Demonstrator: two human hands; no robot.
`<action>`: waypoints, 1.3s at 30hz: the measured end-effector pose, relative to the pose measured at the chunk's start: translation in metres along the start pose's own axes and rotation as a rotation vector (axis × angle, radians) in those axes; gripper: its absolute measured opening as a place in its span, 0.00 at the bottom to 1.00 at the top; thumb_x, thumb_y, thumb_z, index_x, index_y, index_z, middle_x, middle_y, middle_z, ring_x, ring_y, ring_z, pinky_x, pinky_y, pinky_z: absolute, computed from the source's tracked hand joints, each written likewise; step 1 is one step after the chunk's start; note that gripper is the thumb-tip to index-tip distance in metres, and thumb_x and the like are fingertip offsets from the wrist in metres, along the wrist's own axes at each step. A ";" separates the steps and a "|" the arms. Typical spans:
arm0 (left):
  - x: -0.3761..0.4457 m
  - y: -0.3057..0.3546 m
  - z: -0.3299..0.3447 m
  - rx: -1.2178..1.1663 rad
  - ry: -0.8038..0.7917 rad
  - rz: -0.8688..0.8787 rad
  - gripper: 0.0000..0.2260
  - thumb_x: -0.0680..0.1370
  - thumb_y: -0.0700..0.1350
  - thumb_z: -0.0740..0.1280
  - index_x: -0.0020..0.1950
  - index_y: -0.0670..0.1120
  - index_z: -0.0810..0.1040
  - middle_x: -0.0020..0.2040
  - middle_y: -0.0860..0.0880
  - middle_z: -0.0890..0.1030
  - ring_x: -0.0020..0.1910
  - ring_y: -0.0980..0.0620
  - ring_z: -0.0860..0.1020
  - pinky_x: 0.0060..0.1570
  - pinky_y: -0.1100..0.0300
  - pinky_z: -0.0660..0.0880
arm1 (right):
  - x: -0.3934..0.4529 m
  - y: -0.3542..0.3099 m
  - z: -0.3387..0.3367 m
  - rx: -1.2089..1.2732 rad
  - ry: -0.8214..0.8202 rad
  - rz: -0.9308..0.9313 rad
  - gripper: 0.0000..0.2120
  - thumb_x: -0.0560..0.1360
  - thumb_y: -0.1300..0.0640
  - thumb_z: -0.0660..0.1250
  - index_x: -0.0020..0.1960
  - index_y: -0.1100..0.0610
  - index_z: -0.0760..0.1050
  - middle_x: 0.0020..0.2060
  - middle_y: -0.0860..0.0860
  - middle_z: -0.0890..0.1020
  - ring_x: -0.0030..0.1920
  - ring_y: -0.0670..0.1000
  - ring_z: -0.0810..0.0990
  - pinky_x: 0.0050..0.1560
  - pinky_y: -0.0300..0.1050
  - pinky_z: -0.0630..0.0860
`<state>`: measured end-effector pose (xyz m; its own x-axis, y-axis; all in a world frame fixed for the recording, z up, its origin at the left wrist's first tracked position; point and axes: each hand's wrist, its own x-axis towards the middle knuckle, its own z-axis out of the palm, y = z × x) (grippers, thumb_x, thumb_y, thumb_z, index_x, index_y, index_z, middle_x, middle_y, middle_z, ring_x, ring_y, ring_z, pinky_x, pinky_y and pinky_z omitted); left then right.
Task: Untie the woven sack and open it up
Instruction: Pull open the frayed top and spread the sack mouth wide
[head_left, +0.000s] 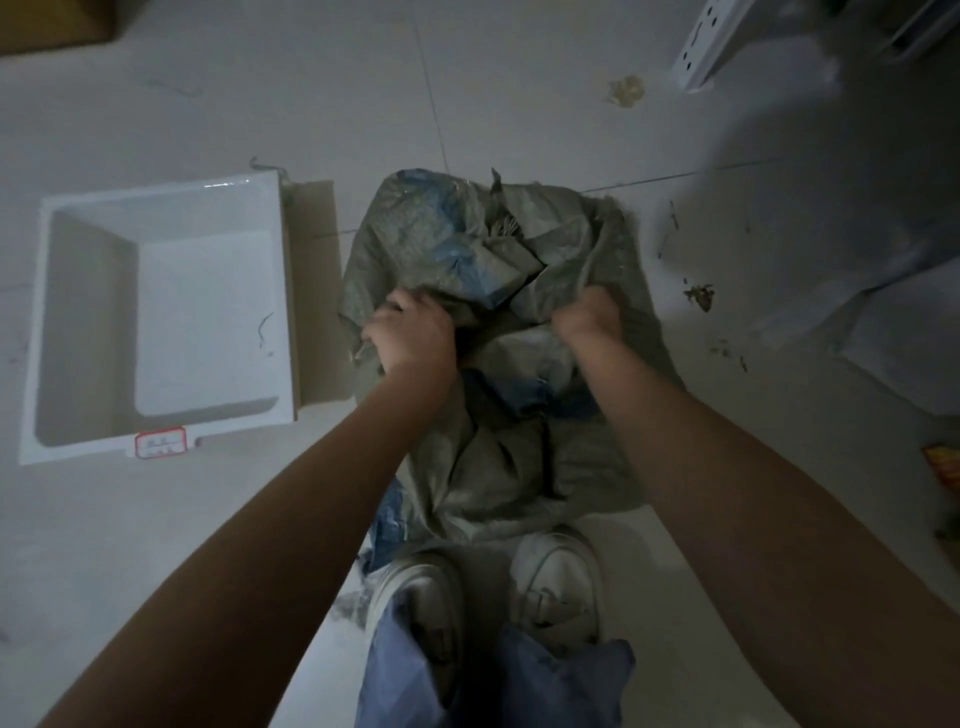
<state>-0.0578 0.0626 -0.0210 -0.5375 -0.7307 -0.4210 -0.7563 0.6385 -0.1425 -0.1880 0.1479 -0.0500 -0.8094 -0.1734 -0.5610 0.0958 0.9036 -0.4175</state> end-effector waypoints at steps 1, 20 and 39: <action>0.001 -0.006 -0.002 -0.056 0.018 0.007 0.17 0.80 0.41 0.56 0.68 0.37 0.66 0.64 0.37 0.70 0.60 0.36 0.74 0.54 0.46 0.74 | 0.002 0.006 -0.009 0.119 -0.008 0.002 0.17 0.78 0.59 0.60 0.66 0.63 0.70 0.62 0.59 0.76 0.61 0.59 0.76 0.60 0.46 0.72; 0.031 -0.148 -0.035 -2.027 -0.350 -0.353 0.13 0.65 0.45 0.72 0.49 0.46 0.79 0.29 0.50 0.84 0.27 0.53 0.83 0.26 0.61 0.80 | 0.021 0.072 -0.115 1.306 -0.298 -0.027 0.07 0.62 0.58 0.72 0.26 0.57 0.84 0.30 0.52 0.86 0.30 0.48 0.85 0.30 0.37 0.81; -0.058 -0.007 -0.010 0.306 -0.184 0.699 0.49 0.65 0.68 0.67 0.76 0.42 0.53 0.69 0.42 0.71 0.65 0.44 0.72 0.68 0.48 0.61 | -0.065 0.032 -0.037 -1.154 -0.442 -1.041 0.55 0.60 0.35 0.74 0.75 0.60 0.53 0.67 0.56 0.71 0.64 0.55 0.73 0.60 0.48 0.71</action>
<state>-0.0252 0.0982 0.0132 -0.7605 -0.0997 -0.6416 -0.1144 0.9933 -0.0188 -0.1534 0.2027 -0.0004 -0.0003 -0.7771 -0.6294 -0.9897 0.0903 -0.1110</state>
